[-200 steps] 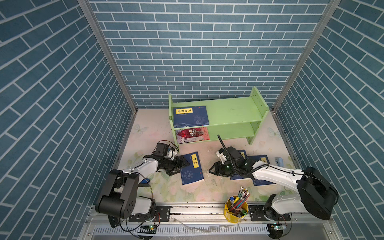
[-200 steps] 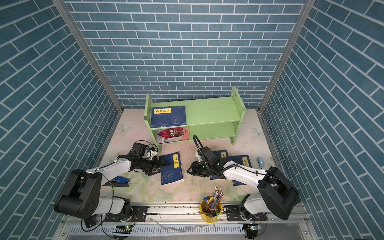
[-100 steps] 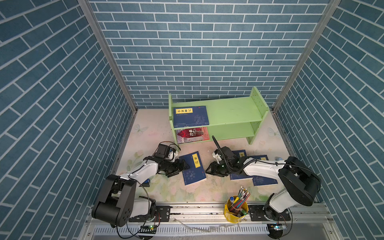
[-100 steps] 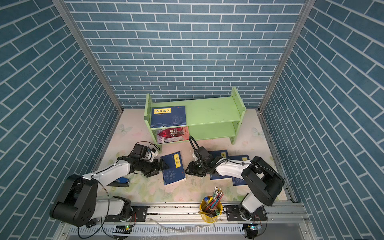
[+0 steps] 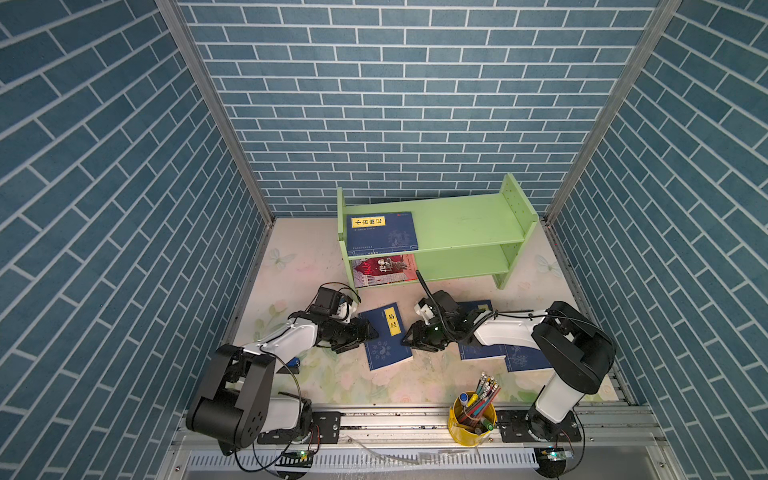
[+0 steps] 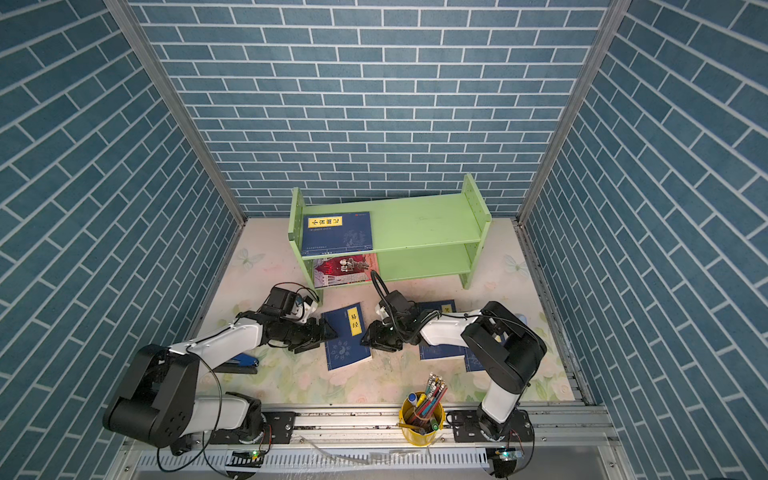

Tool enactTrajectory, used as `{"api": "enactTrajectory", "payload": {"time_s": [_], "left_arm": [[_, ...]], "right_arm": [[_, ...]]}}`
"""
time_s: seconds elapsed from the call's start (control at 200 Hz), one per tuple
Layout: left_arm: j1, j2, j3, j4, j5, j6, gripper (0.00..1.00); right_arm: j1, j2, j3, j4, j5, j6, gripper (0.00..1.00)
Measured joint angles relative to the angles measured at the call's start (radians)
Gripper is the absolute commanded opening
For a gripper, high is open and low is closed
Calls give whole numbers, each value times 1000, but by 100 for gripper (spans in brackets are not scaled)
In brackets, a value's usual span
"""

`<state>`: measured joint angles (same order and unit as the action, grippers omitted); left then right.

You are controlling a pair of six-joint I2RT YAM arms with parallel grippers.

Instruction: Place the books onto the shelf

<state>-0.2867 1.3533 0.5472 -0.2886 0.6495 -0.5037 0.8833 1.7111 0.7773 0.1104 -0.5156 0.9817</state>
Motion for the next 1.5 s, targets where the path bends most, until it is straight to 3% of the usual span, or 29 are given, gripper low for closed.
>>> {"api": "enactTrajectory", "payload": {"time_s": [0.235, 0.595, 0.865, 1.2, 1.35, 1.5], "left_arm": [[-77, 21, 5, 53, 3, 7, 82], [-88, 5, -5, 59, -14, 11, 81], [-93, 2, -48, 103, 26, -84, 54], [-100, -38, -54, 107, 96, -176, 12], [-102, -90, -54, 98, 119, -188, 5], [-102, -136, -54, 92, 136, -207, 5]], "right_arm": [[22, 24, 13, 0, -30, 9, 38], [29, 26, -17, 48, -20, 49, 23], [31, 26, -43, 111, -20, 88, 23], [33, 10, -53, 140, -10, 104, 46], [32, -45, -93, 158, 9, 129, 51], [27, -93, -131, 189, 13, 168, 53]]}}
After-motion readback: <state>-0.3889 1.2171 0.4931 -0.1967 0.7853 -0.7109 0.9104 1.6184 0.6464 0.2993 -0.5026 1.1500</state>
